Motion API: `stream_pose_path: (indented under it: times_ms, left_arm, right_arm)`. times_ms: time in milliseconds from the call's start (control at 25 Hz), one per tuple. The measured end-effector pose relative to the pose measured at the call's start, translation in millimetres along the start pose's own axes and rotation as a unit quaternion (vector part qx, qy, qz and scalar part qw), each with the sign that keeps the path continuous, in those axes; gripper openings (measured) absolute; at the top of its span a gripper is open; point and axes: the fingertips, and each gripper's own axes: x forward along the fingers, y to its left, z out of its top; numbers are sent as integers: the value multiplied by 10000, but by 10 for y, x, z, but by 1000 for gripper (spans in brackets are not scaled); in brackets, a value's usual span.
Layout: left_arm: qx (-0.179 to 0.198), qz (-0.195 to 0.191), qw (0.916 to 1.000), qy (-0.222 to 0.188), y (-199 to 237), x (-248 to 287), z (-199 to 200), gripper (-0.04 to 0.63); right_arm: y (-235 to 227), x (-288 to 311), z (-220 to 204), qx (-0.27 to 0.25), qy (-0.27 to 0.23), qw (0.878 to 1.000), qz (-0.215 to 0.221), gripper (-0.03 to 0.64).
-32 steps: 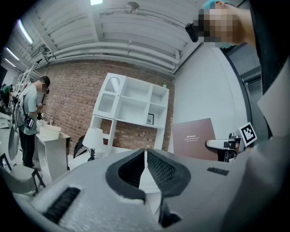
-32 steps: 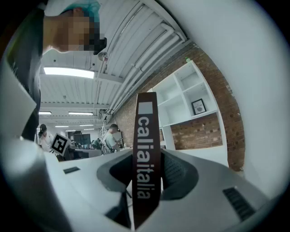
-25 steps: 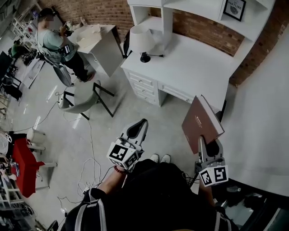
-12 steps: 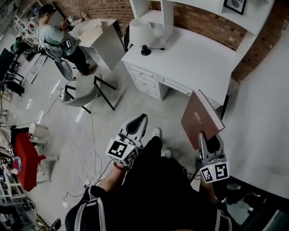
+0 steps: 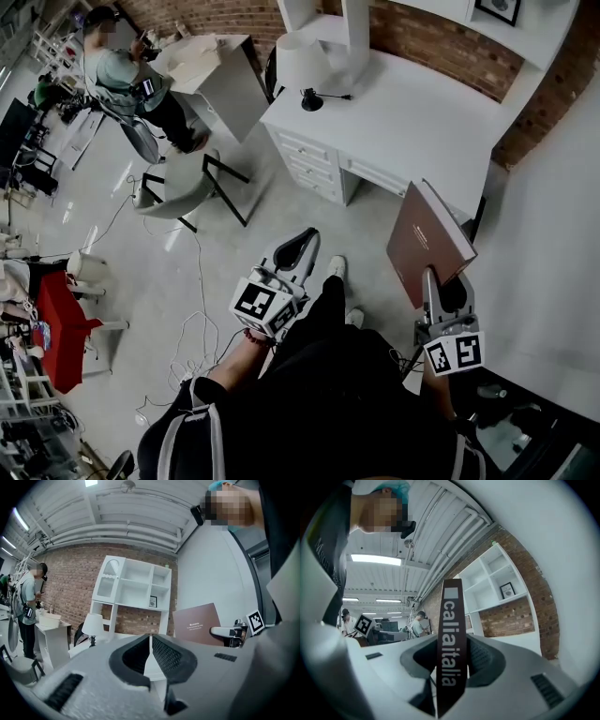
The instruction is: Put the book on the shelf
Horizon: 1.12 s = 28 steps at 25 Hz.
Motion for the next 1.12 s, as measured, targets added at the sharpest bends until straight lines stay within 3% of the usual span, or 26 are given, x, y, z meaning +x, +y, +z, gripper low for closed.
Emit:
stream_pose_path:
  times_ms: [480, 960, 1120]
  left_arm:
    - [-36, 55, 10000, -46, 407, 302, 113, 33]
    - [-353, -10, 9988, -336, 1308, 1152, 452, 32]
    - [-374, -10, 9990, -225, 1666, 1366, 488, 34]
  right_arm:
    - [-58, 524, -18, -15, 190, 9998, 94, 149]
    - [-288, 1688, 246, -191, 167, 9997, -11, 149]
    - [-300, 2099, 362, -244, 122, 9996, -55, 149]
